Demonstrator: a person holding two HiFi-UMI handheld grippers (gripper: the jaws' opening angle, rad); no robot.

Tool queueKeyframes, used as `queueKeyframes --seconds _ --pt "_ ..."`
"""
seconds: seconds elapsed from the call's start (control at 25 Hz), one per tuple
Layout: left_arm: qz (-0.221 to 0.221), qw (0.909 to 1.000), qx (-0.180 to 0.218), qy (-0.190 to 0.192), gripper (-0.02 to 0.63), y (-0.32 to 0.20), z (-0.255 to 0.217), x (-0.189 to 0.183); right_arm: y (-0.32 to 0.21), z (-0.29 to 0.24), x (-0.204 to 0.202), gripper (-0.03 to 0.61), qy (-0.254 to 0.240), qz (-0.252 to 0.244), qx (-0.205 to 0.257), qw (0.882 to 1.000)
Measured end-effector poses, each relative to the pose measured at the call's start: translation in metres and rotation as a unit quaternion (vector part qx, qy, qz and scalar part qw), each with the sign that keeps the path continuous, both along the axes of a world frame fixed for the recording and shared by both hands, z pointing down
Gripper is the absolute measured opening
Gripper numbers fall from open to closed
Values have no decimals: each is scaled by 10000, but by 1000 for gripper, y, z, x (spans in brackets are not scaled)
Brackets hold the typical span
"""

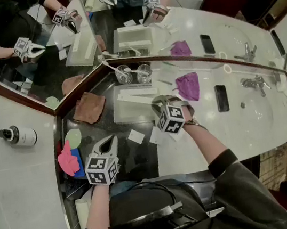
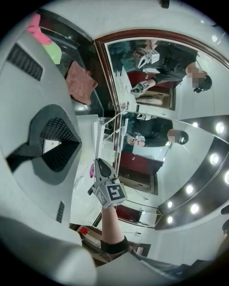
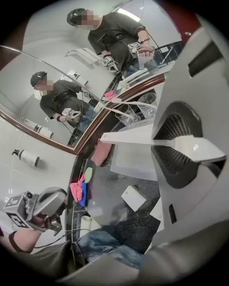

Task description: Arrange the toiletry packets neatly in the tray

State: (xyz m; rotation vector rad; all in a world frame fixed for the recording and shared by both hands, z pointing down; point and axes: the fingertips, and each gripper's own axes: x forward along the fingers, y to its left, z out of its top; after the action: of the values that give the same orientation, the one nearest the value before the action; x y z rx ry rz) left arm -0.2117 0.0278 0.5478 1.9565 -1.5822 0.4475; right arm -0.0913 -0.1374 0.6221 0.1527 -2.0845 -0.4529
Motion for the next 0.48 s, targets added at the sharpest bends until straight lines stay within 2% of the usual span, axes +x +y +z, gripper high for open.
queueKeyframes --seconds 0.24,0.48 --pt "18 9997 153 -172 2 -3 -4 -1 31 -25 14 60 -249 497 -121 9984" --pt "291 9994 126 -161 2 -7 1 8 50 -26 47 57 -359 1262 -245 9911"
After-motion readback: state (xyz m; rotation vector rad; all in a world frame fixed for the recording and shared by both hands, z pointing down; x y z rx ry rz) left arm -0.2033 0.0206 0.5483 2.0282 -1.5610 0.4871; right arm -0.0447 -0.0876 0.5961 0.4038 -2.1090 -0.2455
